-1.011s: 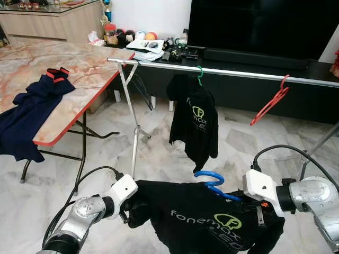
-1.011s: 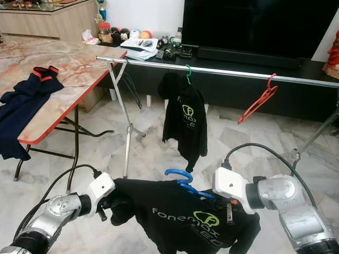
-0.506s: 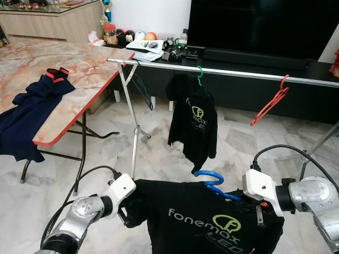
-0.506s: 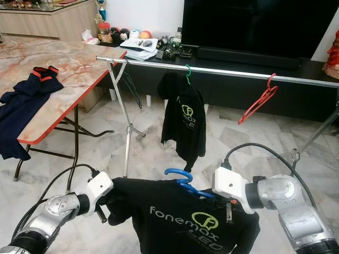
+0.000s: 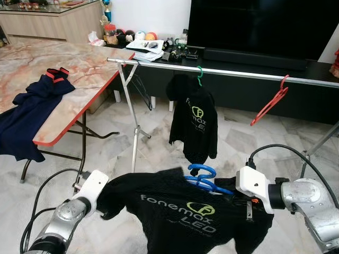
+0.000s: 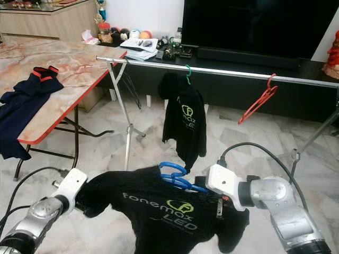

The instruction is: Hang hanger

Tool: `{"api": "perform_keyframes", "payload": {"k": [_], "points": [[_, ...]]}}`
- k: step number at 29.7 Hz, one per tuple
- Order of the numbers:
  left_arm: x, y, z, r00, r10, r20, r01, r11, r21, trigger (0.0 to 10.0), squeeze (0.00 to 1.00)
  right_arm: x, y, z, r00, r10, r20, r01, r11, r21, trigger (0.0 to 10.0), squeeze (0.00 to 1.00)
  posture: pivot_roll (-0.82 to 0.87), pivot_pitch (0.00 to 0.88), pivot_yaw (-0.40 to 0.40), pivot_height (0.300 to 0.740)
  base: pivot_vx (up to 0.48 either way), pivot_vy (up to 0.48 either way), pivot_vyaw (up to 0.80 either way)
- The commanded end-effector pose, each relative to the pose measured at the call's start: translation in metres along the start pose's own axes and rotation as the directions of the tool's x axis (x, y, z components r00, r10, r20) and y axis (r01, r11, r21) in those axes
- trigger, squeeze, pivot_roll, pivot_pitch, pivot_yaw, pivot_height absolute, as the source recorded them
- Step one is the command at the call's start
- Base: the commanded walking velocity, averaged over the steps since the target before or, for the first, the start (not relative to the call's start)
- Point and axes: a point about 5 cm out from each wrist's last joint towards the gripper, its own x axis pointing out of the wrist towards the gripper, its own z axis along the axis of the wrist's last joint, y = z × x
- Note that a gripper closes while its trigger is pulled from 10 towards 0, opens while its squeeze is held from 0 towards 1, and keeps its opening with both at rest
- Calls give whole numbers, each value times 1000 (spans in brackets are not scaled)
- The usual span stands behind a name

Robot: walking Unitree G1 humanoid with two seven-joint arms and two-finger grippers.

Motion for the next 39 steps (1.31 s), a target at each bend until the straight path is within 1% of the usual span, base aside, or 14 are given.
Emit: {"api": "perform_keyframes", "payload": {"k": [1, 4, 8, 11, 18, 19, 20, 23, 26, 29, 32, 33, 36, 39], "points": [[-14, 23, -41, 970, 131, -205, -135, 991, -4, 0, 0, -18, -18, 4, 994, -109, -6, 109, 994, -21, 10000, 0, 153, 52, -8, 740, 0, 0, 0], [-17, 15, -55, 947, 107, -302, -121, 992, -27, 0, 0, -19, -25, 8, 985, -171, 13, 171, 985, -29, 10000, 0, 155, 57, -9, 740, 0, 0, 0], [-17, -20, -68, 917, -104, -385, 115, 993, 6, 0, 0, -20, -41, 17, 947, -315, 71, 316, 949, -8, 10000, 0, 154, 59, -7, 740, 0, 0, 0], [-17, -29, -68, 904, -173, -390, 189, 982, 3, 0, 0, -22, -48, 22, 918, -380, 110, 381, 924, 15, 10000, 0, 156, 57, -8, 740, 0, 0, 0], [-15, -48, -57, 855, -350, -382, 385, 923, 17, 0, 0, -22, -71, 35, 752, -620, 226, 571, 783, 248, 10000, 0, 160, 46, -7, 740, 0, 0, 0], [-15, -48, -57, 855, -350, -382, 385, 923, 17, 0, 0, -22, -71, 35, 752, -620, 226, 571, 783, 248, 10000, 0, 160, 46, -7, 740, 0, 0, 0], [-14, -51, -53, 846, -386, -368, 426, 904, 32, 0, 0, -20, -75, 36, 700, -673, 238, 580, 731, 360, 10000, 0, 162, 45, -7, 740, 0, 0, 0], [-14, -53, -47, 840, -418, -345, 454, 890, 28, 0, 0, -17, -78, 36, 651, -722, 236, 575, 671, 467, 10000, 0, 161, 45, -8, 740, 0, 0, 0], [-13, -57, -40, 826, -465, -317, 494, 870, 11, 0, 0, -8, -78, 27, 647, -740, 185, 527, 610, 592, 10000, 0, 162, 45, -8, 740, 0, 0, 0], [-15, -59, -38, 808, -496, -317, 525, 851, 7, 0, 0, -3, -77, 18, 660, -742, 116, 533, 571, 624, 10000, 0, 162, 47, -10, 740, 0, 0, 0], [-19, -62, -36, 773, -551, -313, 580, 814, -1, 0, 0, 2, -78, 1, 624, -781, -16, 570, 441, 694, 10000, 0, 163, 55, -13, 740, 0, 0, 0], [-20, -62, -35, 771, -556, -312, 585, 811, 1, 0, 0, 2, -80, -2, 576, -817, -38, 548, 351, 759, 10000, 0, 163, 55, -13, 740, 0, 0, 0], [-19, -61, -34, 788, -539, -296, 568, 823, 15, 0, 0, 7, -78, -4, 586, -808, -58, 547, 342, 764, 10000, 0, 163, 55, -13, 740, 0, 0, 0], [-14, -55, -23, 849, -483, -214, 501, 865, 37, 0, 0, 12, -76, 3, 557, -830, 17, 562, 392, 728, 10000, 0, 165, 54, -17, 740, 0, 0, 0]]}}
